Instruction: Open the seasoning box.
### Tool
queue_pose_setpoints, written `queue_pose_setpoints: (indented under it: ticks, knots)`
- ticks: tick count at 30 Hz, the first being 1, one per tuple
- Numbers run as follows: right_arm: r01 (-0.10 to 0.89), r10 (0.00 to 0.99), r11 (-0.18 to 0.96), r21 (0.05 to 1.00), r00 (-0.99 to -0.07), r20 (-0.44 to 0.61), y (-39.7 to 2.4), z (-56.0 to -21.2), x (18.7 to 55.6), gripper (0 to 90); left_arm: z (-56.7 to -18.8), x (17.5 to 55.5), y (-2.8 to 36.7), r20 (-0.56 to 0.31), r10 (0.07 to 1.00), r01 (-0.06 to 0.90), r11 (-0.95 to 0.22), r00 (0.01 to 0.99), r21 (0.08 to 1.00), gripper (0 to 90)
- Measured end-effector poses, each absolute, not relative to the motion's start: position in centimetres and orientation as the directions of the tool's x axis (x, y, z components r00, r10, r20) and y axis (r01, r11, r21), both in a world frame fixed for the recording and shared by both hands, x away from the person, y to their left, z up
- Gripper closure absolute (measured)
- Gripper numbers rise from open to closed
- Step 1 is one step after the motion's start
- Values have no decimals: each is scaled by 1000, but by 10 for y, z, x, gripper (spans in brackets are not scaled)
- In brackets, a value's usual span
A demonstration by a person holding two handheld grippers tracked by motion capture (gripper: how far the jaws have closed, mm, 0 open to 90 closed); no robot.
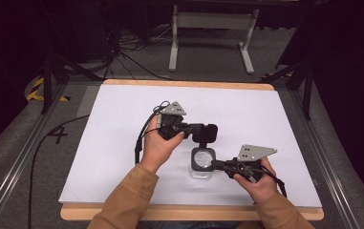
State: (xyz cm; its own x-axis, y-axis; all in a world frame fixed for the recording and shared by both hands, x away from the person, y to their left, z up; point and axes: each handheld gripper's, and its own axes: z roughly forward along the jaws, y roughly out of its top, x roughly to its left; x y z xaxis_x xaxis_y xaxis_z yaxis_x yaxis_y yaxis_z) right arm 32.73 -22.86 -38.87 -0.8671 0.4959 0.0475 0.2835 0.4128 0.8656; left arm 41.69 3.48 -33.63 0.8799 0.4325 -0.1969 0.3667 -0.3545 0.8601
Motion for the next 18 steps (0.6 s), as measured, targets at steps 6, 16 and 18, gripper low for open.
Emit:
queue_pose_setpoints:
  ticks: [6,16,18]
  knots:
    - [284,491,432,856,-870,41,-228,-386,329,900,-330,410,43,-192,426,365,-374,884,852,795]
    - [280,500,408,869,-865,45,-241,-365,338,811,-315,389,77,-155,478,374,-408,865,833,691]
    - [282,508,396,874,-860,47,-247,-359,341,797,-313,385,84,-151,493,381,-408,857,830,674]
